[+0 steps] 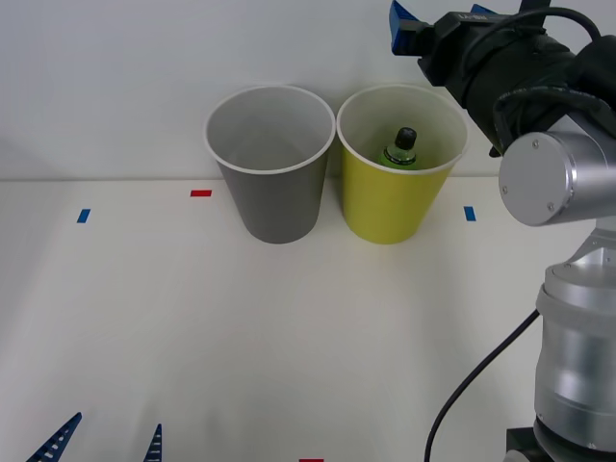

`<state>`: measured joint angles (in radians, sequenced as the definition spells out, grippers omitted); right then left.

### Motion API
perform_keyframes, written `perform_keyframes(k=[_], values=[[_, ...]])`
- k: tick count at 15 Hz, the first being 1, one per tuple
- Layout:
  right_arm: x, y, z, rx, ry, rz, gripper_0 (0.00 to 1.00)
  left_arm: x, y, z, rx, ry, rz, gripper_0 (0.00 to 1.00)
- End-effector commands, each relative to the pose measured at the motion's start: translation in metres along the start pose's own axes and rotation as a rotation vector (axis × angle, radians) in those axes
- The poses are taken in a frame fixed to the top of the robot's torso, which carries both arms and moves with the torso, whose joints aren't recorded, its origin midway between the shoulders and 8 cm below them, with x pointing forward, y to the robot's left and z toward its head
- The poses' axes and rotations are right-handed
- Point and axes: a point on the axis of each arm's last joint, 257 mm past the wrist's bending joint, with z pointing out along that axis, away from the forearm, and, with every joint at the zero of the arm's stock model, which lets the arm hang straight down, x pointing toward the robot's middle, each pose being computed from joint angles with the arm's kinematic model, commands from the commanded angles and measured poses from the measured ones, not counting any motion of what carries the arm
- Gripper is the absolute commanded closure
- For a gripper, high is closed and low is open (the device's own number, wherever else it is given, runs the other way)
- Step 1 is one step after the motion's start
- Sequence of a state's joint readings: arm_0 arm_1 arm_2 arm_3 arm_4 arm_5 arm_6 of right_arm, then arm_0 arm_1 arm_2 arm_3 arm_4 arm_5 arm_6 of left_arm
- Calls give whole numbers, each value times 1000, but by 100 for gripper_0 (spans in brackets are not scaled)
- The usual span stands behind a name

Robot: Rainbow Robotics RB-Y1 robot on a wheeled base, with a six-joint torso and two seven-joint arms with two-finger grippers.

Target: Put cans in the gray bin and PET bottles in the light green bin.

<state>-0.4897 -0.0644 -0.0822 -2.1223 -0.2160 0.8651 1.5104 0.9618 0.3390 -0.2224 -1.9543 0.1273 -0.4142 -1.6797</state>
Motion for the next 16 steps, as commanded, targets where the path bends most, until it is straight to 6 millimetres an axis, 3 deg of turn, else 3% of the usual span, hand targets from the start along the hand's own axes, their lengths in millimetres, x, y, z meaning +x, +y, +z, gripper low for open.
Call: perform_keyframes(k=[1, 3, 9, 13, 16], values=[[15, 6, -43, -42, 7, 45, 2, 0, 0, 0, 0, 0, 0, 0], [22, 9, -66, -61, 11, 68, 2, 0, 0, 0, 0, 0, 0, 0], [68, 3, -141, -53, 101, 82, 2, 0, 0, 0, 0, 0, 0, 0], [104, -5, -166, -17, 165, 87, 2, 0, 0, 0, 0, 0, 0, 0], [117, -5, -174, -12, 188, 91, 2, 0, 0, 0, 0, 0, 0, 0]])
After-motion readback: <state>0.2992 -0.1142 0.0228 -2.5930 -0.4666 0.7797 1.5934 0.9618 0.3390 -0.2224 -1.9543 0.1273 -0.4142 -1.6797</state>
